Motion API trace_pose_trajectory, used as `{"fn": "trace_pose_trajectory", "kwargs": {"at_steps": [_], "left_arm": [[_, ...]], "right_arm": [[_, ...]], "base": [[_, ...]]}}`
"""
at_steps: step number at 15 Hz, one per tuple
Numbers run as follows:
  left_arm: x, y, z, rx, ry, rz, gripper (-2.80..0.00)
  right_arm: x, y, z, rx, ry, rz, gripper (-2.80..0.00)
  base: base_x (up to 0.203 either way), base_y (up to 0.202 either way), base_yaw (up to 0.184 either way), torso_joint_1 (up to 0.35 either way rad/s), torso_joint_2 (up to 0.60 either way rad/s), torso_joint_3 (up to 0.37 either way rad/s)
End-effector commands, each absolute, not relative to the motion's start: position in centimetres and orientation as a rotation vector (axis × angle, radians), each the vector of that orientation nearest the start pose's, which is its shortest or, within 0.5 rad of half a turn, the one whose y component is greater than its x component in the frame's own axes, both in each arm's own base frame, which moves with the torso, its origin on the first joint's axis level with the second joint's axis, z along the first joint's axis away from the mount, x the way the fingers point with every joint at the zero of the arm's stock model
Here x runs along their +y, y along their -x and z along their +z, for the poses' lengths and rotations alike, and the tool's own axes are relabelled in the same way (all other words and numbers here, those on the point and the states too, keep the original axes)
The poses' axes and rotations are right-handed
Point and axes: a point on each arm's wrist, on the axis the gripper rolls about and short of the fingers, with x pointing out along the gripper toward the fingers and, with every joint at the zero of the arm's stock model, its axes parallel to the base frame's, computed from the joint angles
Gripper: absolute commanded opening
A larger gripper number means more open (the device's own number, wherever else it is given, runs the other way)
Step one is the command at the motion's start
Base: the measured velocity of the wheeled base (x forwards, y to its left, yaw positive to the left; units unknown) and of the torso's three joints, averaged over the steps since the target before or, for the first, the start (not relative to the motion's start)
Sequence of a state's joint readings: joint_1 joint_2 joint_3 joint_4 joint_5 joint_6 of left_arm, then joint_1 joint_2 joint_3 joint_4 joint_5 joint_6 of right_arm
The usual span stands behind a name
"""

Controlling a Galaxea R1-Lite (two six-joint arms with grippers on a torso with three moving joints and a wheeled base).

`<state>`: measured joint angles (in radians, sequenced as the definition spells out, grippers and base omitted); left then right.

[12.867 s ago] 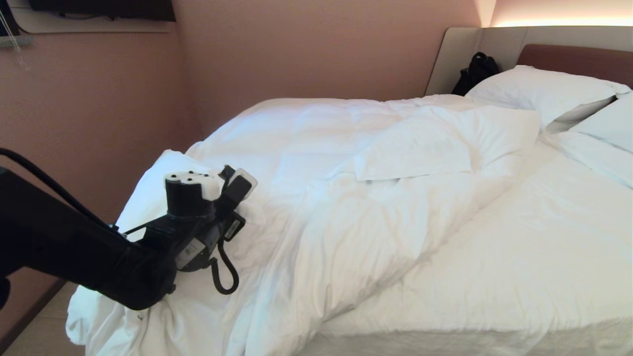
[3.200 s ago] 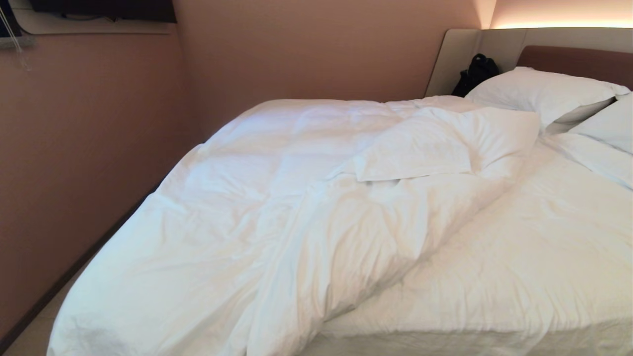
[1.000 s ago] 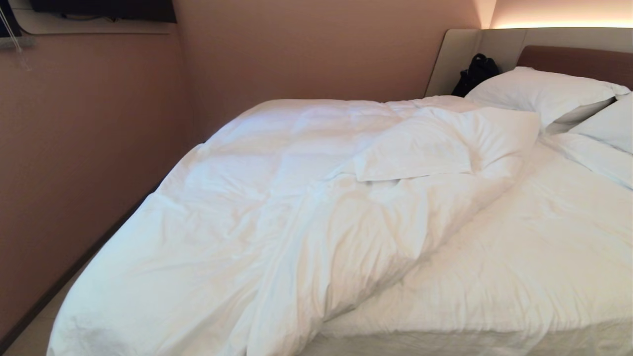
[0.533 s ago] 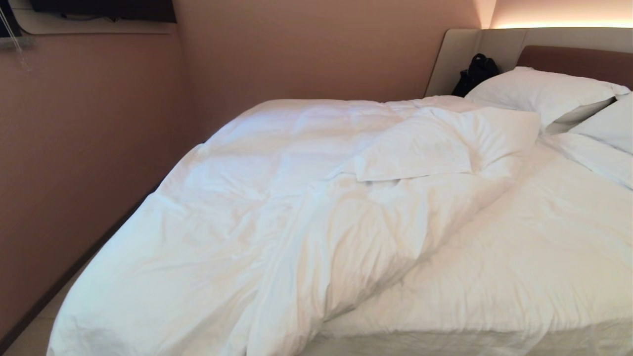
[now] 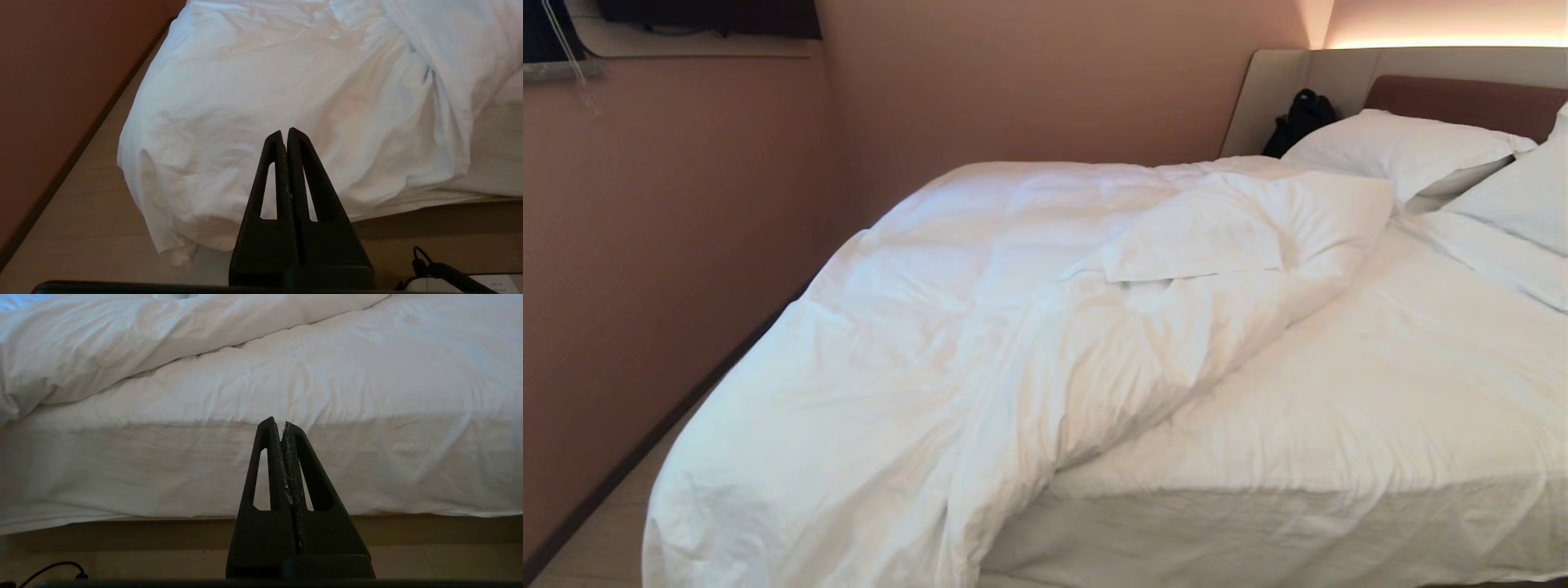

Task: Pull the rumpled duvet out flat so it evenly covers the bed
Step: Hold the folded corner of the quilt

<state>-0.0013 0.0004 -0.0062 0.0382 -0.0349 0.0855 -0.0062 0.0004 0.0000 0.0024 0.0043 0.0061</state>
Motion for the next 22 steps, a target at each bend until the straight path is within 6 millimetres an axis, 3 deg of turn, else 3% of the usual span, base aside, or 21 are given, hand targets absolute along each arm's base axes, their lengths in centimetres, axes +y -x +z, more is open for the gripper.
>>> {"fn": "trace_pose_trajectory", "kwargs": {"at_steps": [1, 19, 22], "left_arm": [[-0.08, 2.33, 7.32, 0.031, -0.085, -0.038, -2.8], [-0.08, 2.32, 7.33, 0.032, -0.078, -0.038, -2.8], [-0.07, 2.33, 7.32, 0.031, -0.076, -0.036, -2.8]], "right_arm": [[0.02, 2.27, 7.52, 0.005, -0.006, -0.002, -2.8], [0.02, 2.28, 7.51, 0.004, -0.006, -0.002, -2.8], [0.02, 2.28, 7.52, 0.003, -0.006, -0.002, -2.8]], "base": [[-0.061, 0.0, 0.0, -0.002, 0.0, 0.007], [0.0, 0.0, 0.0, 0.0, 0.0, 0.0], [-0.001, -0.125, 0.002, 0.002, 0.0, 0.001]]}}
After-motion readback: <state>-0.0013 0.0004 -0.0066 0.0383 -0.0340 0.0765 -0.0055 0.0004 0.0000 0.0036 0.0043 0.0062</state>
